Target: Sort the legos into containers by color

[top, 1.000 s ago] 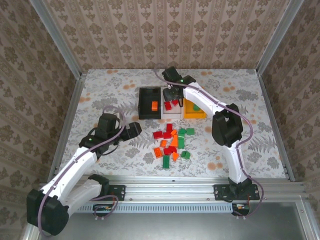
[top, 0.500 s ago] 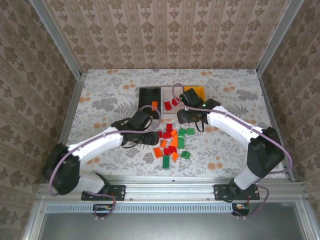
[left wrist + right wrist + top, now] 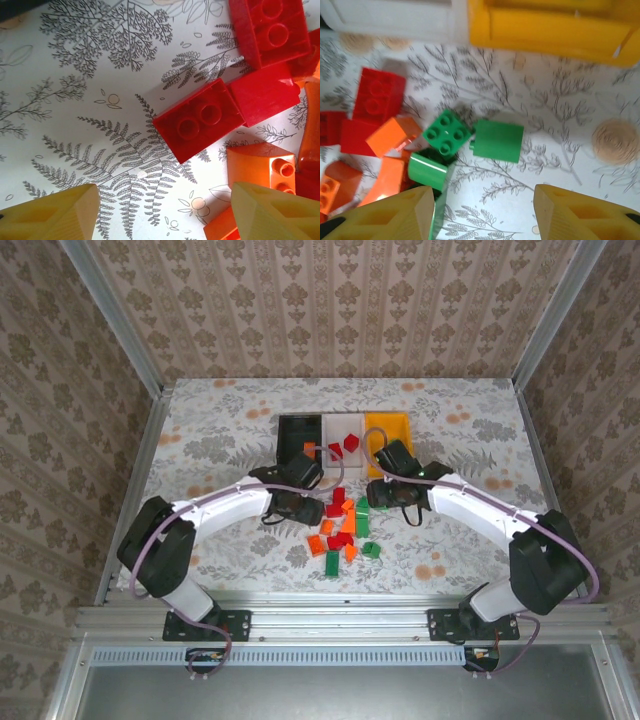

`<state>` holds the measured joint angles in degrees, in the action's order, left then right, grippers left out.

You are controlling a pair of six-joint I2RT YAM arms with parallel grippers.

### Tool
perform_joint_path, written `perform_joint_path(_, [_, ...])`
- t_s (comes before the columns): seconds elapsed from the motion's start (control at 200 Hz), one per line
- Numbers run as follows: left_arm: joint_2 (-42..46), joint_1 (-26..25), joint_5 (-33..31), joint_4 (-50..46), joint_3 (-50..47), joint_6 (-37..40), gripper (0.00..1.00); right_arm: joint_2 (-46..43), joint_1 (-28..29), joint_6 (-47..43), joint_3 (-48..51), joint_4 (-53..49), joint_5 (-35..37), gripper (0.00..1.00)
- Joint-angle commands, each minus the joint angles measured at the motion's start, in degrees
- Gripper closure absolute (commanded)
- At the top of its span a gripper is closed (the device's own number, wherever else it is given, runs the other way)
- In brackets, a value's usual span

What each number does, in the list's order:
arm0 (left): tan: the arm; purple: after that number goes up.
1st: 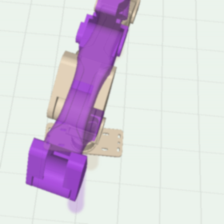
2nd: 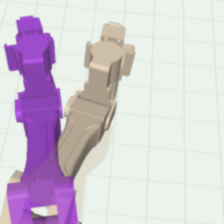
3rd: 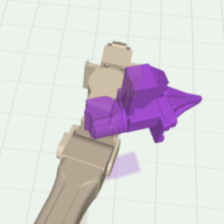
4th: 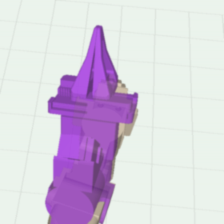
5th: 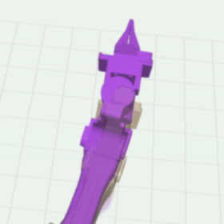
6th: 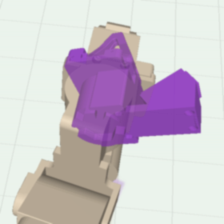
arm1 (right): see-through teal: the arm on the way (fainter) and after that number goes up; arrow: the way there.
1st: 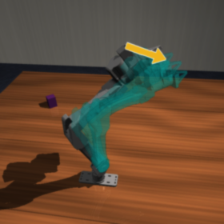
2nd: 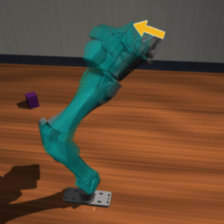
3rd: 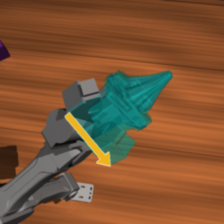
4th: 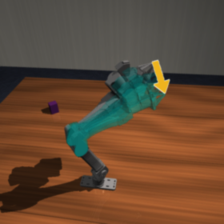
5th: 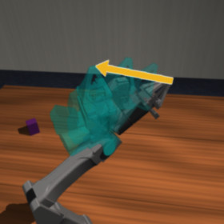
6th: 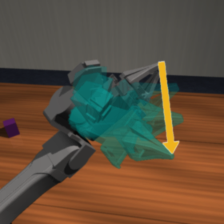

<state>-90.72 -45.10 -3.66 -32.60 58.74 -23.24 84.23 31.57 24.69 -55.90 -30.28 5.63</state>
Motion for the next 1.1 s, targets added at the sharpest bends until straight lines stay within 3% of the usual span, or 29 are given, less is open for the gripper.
perform_joint_path(0.0, [3.12,0.95,-1.69,-0.51,-1.48,-0.41,0.28,2.57,0.34,2.56,1.54,3.06,0.04,0.44])
perform_joint_path(0.255, [9.41,2.33,-2.16,-1.81,-2.35,-0.12,0.26,9.99,0.16,0.93,0.40,5.85,-1.85,0.44])
perform_joint_path(0.41, [11.54,2.93,-1.62,-1.09,-3.95,-0.39,0.25,12.77,0.04,0.15,-0.74,5.03,1.72,0.43])
perform_joint_path(0.645, [12.38,3.35,-1.19,-0.38,-4.80,-0.55,0.25,14.74,-0.11,-0.89,-1.73,5.43,4.04,0.42])
perform_joint_path(0.885, [12.13,3.52,-0.91,-0.01,-4.82,-0.57,0.25,18.05,-0.63,-0.16,-2.78,8.32,1.97,0.39])
perform_joint_path(1.095, [12.87,3.62,-1.00,-0.14,-5.63,-0.59,0.25,17.41,-0.81,-0.11,-1.74,7.96,5.03,0.51])
